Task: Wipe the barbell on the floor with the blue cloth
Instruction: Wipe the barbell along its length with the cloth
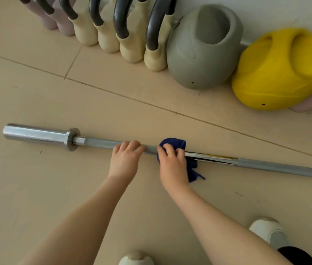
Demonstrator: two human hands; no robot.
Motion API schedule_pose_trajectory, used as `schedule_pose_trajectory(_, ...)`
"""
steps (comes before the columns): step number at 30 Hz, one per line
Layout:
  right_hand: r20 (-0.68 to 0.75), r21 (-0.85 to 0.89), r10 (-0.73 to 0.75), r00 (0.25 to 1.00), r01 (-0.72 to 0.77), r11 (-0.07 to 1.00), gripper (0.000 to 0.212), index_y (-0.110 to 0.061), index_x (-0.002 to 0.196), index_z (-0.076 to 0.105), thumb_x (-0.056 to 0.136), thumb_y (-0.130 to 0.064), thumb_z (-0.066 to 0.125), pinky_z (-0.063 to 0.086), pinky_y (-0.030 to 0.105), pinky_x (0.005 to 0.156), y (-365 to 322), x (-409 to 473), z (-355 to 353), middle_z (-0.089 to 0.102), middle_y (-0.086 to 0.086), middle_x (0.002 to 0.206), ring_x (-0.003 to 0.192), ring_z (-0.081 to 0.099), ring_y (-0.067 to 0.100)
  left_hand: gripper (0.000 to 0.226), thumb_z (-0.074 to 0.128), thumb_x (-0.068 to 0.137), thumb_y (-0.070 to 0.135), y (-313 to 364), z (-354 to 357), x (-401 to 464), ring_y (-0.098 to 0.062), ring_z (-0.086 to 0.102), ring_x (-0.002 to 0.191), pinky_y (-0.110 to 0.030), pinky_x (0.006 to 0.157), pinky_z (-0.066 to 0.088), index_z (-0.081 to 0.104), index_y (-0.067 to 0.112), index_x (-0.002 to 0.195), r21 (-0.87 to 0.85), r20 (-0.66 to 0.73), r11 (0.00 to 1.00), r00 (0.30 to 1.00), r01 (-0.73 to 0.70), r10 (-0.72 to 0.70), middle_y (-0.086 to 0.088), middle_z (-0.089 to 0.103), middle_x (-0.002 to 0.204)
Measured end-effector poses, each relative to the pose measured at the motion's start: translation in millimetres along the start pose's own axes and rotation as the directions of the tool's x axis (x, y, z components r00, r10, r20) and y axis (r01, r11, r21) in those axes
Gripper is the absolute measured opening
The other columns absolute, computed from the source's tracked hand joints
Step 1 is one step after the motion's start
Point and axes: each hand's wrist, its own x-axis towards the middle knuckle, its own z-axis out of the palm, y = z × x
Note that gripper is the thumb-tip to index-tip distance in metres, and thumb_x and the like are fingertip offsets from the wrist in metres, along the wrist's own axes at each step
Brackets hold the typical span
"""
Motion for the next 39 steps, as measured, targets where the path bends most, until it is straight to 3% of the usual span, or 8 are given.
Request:
schedule_pose_trajectory(2,0.08,0.009,-0.065,0.995,0.065,0.998,0.05,-0.009,0.133,0.045,0.085,0.001,0.038,0.043,0.044,0.09,-4,0,5,0.044,0.012,0.139,0.098,0.047,0.04,0.05,0.074,0.061,-0.007,1,-1,3,-0.033,0.064,0.082,-0.038,0.071,0.048,0.069,0.015,0.106,-0.048,0.041,0.999,0.999,0.015,-0.013,-0.005,0.069,0.1)
schedule_pose_trajectory(4,0.08,-0.006,-0.09,0.993,0.091,0.996,0.046,-0.012,0.132,0.046,0.088,-0.003,0.037,0.041,0.044,0.092,12,2,1,0.044,0.012,0.138,0.102,0.045,0.04,0.05,0.059,0.08,-0.004,1,-5,6,-0.033,0.057,0.107,-0.039,0.084,0.043,0.058,0.017,0.126,-0.082,0.09,0.995,0.995,0.048,-0.041,-0.006,0.059,0.126)
schedule_pose_trajectory(10,0.097,-0.076,0.202,0.975,-0.195,0.978,0.03,-0.009,0.122,0.044,0.093,-0.011,0.036,0.035,0.037,0.091,44,7,-15,0.051,0.012,0.125,0.106,0.045,0.034,0.063,0.037,0.091,0.0,5,-16,2,-0.022,0.024,0.137,-0.032,0.102,0.032,0.02,0.021,0.148,-0.006,0.27,1.0,0.963,0.007,-0.005,0.003,0.023,0.154)
schedule_pose_trajectory(19,0.244,-0.138,-0.037,0.969,0.072,0.988,0.034,-0.008,0.118,0.041,0.085,0.0,0.047,0.042,0.04,0.083,21,24,-24,0.05,0.017,0.12,0.107,0.045,0.036,0.069,0.041,0.091,0.007,13,-20,-4,-0.019,0.012,0.142,-0.032,0.101,0.035,0.007,0.023,0.15,0.013,0.394,0.997,0.916,0.074,-0.073,0.006,0.006,0.158)
schedule_pose_trajectory(25,0.209,-0.13,0.089,0.974,-0.062,0.99,0.033,-0.007,0.114,0.041,0.084,0.002,0.049,0.046,0.04,0.078,14,33,-25,0.054,0.016,0.111,0.1,0.052,0.035,0.073,0.034,0.09,0.001,14,-24,2,-0.018,0.004,0.144,-0.032,0.104,0.032,-0.001,0.022,0.151,0.014,0.442,0.996,0.893,0.084,-0.082,0.007,-0.003,0.159)
schedule_pose_trajectory(32,0.319,-0.163,-0.191,0.928,0.252,0.954,0.029,-0.008,0.113,0.042,0.086,0.001,0.042,0.04,0.037,0.074,27,43,-35,0.053,0.014,0.114,0.104,0.048,0.034,0.07,0.033,0.092,0.002,16,-25,3,-0.017,0.002,0.145,-0.033,0.105,0.031,-0.001,0.022,0.15,-0.013,0.449,0.992,0.887,0.128,-0.109,0.007,-0.004,0.159)
schedule_pose_trajectory(35,0.333,-0.269,-0.054,0.942,0.149,0.951,0.024,-0.008,0.113,0.043,0.089,-0.002,0.042,0.044,0.039,0.076,62,46,-48,0.057,0.015,0.114,0.104,0.053,0.034,0.073,0.032,0.091,-0.001,22,-24,4,-0.017,-0.002,0.146,-0.033,0.107,0.03,-0.002,0.022,0.151,-0.031,0.454,0.982,0.878,0.185,-0.151,0.007,-0.007,0.159)
schedule_pose_trajectory(39,0.36,0.039,0.056,0.931,-0.075,0.996,0.02,-0.006,0.109,0.042,0.09,-0.003,0.039,0.045,0.04,0.077,38,57,-42,0.059,0.019,0.11,0.097,0.057,0.038,0.073,0.033,0.092,-0.001,33,-24,5,-0.016,-0.007,0.146,-0.032,0.108,0.03,-0.003,0.02,0.151,-0.037,0.47,0.965,0.857,0.259,-0.212,0.005,-0.01,0.159)
